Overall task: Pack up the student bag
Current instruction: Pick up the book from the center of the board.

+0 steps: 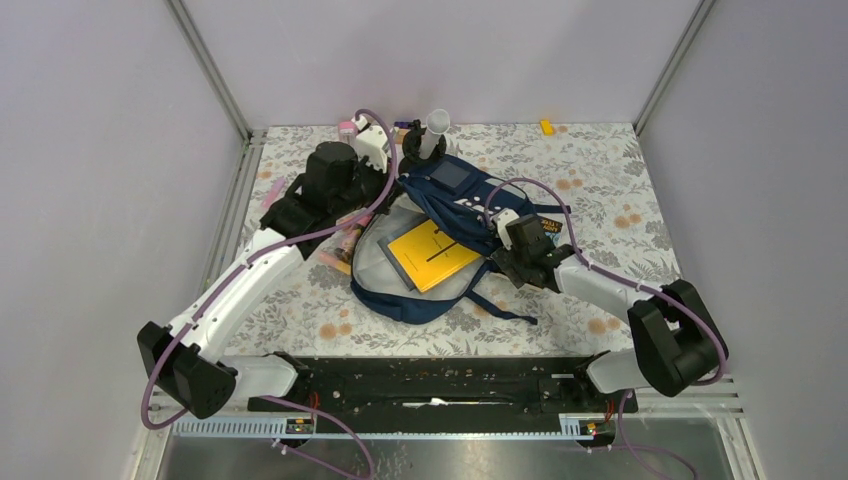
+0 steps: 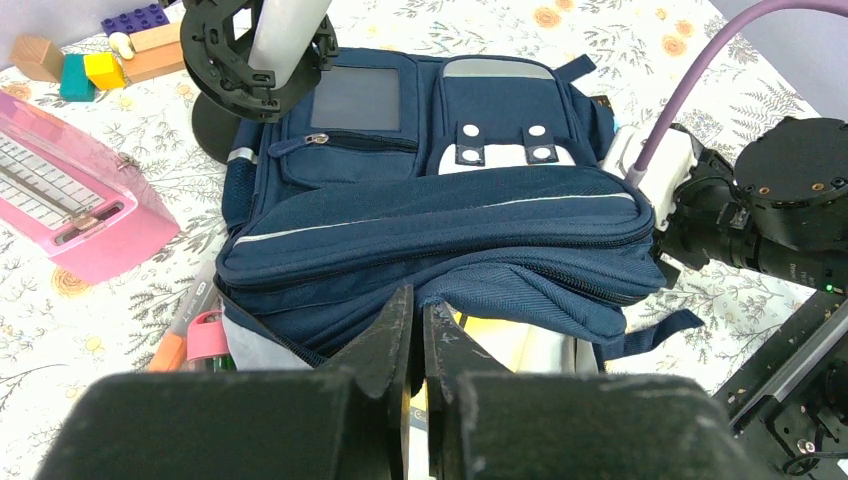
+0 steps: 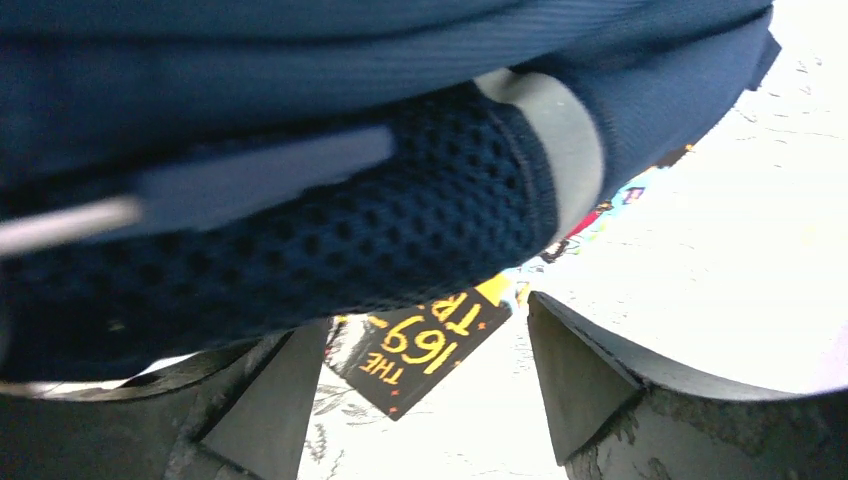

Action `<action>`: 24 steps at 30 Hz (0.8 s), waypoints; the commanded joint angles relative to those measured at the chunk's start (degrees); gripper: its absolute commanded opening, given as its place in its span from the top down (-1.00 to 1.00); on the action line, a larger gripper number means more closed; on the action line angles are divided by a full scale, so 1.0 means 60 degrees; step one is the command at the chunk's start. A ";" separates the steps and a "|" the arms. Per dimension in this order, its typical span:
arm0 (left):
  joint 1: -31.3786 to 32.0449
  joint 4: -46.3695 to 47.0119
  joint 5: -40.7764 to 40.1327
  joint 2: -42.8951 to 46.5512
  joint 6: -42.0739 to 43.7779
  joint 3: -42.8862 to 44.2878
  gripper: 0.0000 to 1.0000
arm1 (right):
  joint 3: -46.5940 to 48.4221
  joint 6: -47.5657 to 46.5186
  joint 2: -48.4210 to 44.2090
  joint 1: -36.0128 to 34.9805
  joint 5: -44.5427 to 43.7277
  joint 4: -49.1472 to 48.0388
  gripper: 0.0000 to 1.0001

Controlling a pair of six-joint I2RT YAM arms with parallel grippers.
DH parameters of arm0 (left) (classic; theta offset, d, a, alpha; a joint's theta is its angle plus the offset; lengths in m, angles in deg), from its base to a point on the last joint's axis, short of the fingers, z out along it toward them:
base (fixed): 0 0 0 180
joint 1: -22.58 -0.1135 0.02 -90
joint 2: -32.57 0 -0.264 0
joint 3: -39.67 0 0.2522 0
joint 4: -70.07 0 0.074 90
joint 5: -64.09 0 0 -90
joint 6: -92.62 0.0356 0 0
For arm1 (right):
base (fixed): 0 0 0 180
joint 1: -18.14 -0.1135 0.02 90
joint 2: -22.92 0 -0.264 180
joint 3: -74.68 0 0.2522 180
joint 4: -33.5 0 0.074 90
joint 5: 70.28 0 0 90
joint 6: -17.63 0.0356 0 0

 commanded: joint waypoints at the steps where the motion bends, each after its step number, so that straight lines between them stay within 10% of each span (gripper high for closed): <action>1: -0.0237 0.1507 -0.0260 0.0652 -0.0158 0.0254 1.00 | -0.0123 -0.0537 0.0480 -0.0058 -0.1616 -0.0071 -0.55; 24: -0.0435 0.1600 0.0062 0.0661 -0.0348 0.0232 1.00 | -0.0799 -0.0600 -0.0584 -0.1248 -0.0917 0.0062 -0.67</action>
